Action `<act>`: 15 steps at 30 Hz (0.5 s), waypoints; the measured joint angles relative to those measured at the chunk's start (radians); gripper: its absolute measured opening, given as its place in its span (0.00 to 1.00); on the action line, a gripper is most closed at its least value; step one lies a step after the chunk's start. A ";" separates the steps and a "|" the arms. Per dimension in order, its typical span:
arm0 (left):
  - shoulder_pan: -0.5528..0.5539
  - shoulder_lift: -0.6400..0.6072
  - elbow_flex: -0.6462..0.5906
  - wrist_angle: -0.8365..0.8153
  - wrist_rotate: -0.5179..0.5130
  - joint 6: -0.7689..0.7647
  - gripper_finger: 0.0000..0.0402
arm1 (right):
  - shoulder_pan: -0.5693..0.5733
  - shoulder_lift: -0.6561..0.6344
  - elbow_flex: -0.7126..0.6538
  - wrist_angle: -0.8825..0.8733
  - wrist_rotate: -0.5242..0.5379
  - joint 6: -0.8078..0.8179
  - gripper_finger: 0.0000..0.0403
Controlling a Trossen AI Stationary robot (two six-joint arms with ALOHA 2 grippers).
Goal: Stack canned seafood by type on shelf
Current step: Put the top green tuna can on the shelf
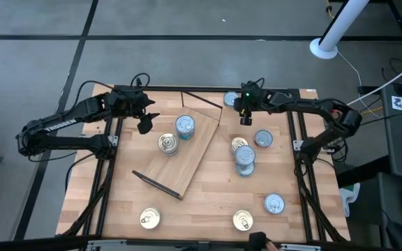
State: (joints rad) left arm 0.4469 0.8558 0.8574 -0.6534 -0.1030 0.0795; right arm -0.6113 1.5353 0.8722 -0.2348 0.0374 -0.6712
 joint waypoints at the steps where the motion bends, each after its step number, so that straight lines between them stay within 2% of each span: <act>1: 0.000 0.000 0.000 0.000 0.000 0.000 0.64 | 0.000 0.011 0.000 0.000 0.000 -0.014 0.46; 9: 0.000 0.000 0.000 0.000 0.000 -0.001 0.64 | 0.000 0.066 0.000 0.040 0.092 -0.105 0.46; 15: 0.000 0.001 0.000 0.000 -0.001 -0.002 0.64 | 0.000 0.074 0.000 0.069 0.084 -0.149 0.46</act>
State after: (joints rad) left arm 0.4469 0.8564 0.8574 -0.6537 -0.1036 0.0780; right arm -0.6113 1.6093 0.8722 -0.1654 0.1211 -0.8204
